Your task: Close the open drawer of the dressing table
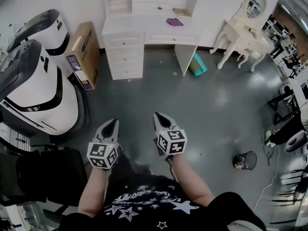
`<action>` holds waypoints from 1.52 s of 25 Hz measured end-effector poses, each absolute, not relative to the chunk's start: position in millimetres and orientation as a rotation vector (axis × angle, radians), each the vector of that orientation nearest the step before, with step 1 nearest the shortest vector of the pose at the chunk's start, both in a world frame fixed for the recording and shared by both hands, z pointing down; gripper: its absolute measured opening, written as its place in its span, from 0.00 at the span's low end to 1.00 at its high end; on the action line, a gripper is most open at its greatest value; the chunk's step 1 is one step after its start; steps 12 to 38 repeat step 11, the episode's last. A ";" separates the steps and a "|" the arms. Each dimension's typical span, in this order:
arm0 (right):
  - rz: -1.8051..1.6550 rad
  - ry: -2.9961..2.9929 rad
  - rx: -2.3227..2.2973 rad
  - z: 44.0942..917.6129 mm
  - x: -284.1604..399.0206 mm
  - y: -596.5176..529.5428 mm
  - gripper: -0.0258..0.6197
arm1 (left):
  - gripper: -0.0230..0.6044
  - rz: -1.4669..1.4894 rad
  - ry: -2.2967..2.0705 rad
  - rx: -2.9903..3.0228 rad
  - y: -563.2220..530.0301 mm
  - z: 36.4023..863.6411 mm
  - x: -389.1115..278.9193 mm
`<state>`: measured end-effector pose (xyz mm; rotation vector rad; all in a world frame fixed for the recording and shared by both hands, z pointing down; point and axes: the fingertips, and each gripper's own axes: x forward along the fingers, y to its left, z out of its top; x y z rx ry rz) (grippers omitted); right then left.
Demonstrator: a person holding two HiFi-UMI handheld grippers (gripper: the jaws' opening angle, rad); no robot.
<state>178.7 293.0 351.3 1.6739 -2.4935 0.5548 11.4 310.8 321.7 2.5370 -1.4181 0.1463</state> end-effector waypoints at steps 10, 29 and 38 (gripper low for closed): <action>0.479 -2.515 1.681 333.3 191.9 291.6 0.04 | 0.05 0.113 -1.429 2.565 300.2 301.8 19.3; 0.478 -2.517 1.687 332.6 194.5 290.6 0.04 | 0.05 0.108 -1.428 2.569 297.8 299.7 21.2; 0.478 -2.517 1.687 332.6 194.5 290.6 0.04 | 0.05 0.108 -1.428 2.569 297.8 299.7 21.2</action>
